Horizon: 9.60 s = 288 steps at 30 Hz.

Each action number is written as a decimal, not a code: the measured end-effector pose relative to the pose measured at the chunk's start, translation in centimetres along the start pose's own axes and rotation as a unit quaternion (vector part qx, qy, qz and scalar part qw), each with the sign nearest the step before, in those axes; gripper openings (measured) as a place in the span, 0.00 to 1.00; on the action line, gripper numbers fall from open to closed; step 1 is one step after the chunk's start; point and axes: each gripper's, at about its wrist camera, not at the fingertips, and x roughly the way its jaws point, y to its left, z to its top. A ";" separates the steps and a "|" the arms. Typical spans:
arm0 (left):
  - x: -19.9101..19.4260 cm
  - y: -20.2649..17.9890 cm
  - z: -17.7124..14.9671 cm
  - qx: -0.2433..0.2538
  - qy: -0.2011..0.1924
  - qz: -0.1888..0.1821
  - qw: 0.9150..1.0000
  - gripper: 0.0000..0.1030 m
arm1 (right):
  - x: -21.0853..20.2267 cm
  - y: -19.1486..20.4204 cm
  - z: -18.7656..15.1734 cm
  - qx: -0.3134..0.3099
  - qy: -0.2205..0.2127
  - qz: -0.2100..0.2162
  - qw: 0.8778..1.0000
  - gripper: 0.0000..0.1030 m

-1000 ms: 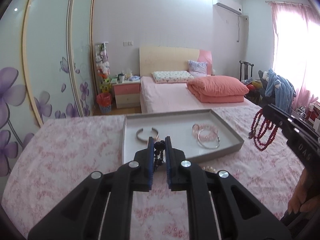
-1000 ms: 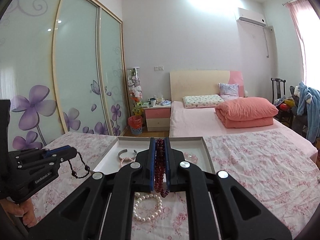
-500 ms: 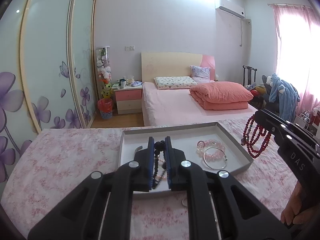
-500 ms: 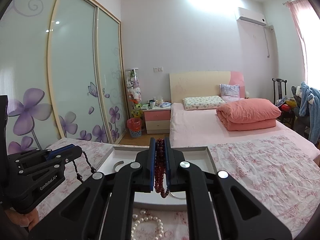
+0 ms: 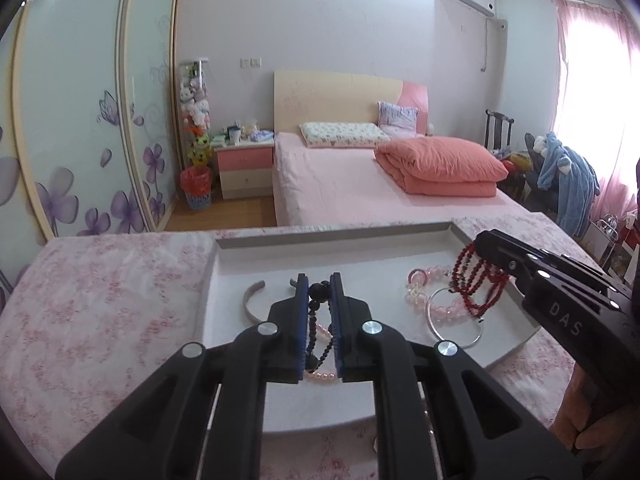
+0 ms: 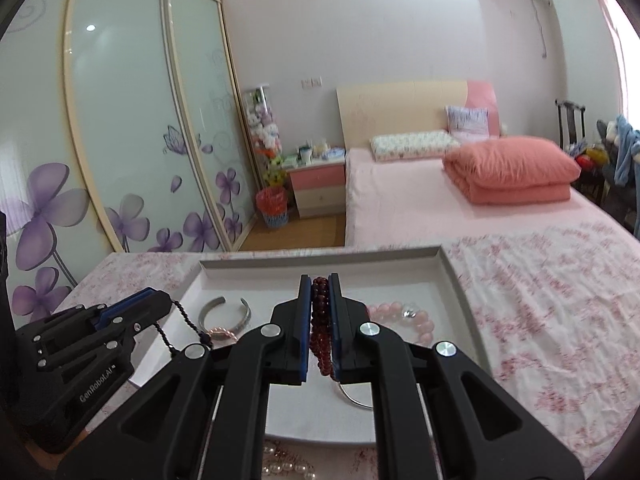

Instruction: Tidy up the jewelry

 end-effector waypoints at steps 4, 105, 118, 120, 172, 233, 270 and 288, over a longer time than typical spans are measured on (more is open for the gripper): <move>2.1 0.2 -0.5 -0.002 0.019 -0.002 1.000 0.11 | 1.5 -0.6 -0.5 0.017 0.029 0.005 0.999 0.09; 0.5 -2.8 -8.8 0.061 0.159 -0.024 0.985 0.22 | -3.2 -4.1 -8.7 0.013 0.181 -0.052 0.982 0.15; -0.9 0.0 -9.5 0.049 0.160 0.007 0.986 0.30 | -3.2 -3.7 -9.0 -0.003 0.181 -0.055 0.982 0.15; -0.9 0.0 -9.5 0.048 0.160 0.006 0.986 0.30 | -3.1 -3.6 -9.0 -0.005 0.182 -0.056 0.982 0.15; -5.6 2.2 -9.9 -0.012 0.126 -0.004 0.992 0.21 | -6.8 -2.0 -8.6 -0.002 0.142 -0.039 0.989 0.14; 0.9 0.7 -2.3 0.000 0.010 0.027 1.000 0.21 | 0.7 0.4 -1.2 -0.030 0.016 -0.038 0.999 0.14; -6.6 3.8 -6.5 -0.031 0.042 0.022 0.998 0.48 | -3.5 1.2 -9.5 -0.066 0.196 0.015 0.978 0.28; -4.1 -0.3 -7.6 0.009 0.103 -0.026 0.994 0.50 | -4.1 -1.9 -9.6 -0.077 0.190 -0.060 0.977 0.10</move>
